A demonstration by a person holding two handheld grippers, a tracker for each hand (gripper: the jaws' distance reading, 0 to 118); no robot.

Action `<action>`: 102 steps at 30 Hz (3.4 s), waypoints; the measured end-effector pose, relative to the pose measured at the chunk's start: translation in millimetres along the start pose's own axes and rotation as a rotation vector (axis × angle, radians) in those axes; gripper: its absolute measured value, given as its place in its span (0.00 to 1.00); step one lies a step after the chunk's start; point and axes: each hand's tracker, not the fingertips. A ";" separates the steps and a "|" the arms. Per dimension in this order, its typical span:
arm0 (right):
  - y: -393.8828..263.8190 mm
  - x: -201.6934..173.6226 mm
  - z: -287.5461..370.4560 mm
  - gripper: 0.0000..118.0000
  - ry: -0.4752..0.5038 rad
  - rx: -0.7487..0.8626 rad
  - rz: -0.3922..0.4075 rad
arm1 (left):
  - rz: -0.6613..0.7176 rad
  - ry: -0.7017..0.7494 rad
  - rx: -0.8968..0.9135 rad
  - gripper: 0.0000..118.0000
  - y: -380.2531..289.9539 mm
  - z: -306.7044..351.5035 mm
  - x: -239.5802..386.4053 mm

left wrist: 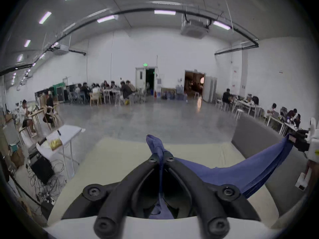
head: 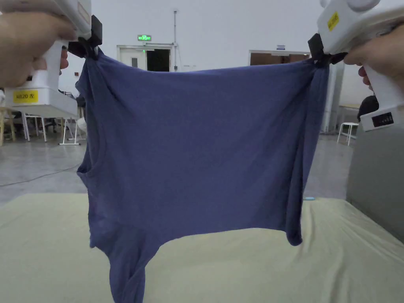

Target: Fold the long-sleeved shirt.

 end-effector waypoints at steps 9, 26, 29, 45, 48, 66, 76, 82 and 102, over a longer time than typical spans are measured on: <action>30.8 7.2 -14.3 0.00 -0.045 0.051 0.017 | -0.010 0.022 0.062 0.00 26.5 -0.3 10.6; -355.7 -62.2 11.6 0.00 0.243 -0.300 0.202 | -0.172 0.008 -0.638 0.00 -312.3 -43.1 -16.3; -408.5 -61.6 55.7 0.00 0.279 -0.350 0.198 | -0.102 -0.054 -0.698 0.00 -364.8 -14.0 -38.1; -597.5 -79.7 237.2 0.00 0.387 -0.672 0.168 | -0.146 -0.154 -0.903 0.00 -585.7 218.7 -60.1; -623.5 -92.6 240.3 0.00 0.393 -0.735 0.191 | -0.138 -0.144 -0.930 0.00 -614.8 221.5 -59.9; -666.6 -98.9 224.8 0.23 0.350 -0.922 0.082 | -0.099 -0.039 -1.019 0.00 -690.2 217.4 -66.9; -583.9 -65.9 287.8 0.71 0.296 -0.718 -0.158 | -0.015 -0.064 -0.789 0.77 -627.7 278.4 -56.8; -603.5 -108.8 299.6 0.00 0.345 -0.748 -0.134 | 0.016 -0.050 -0.759 0.00 -637.6 275.8 -34.9; -612.9 -144.8 210.6 0.00 0.514 -0.778 -0.185 | 0.031 -0.103 -0.773 0.97 -519.4 -142.3 16.9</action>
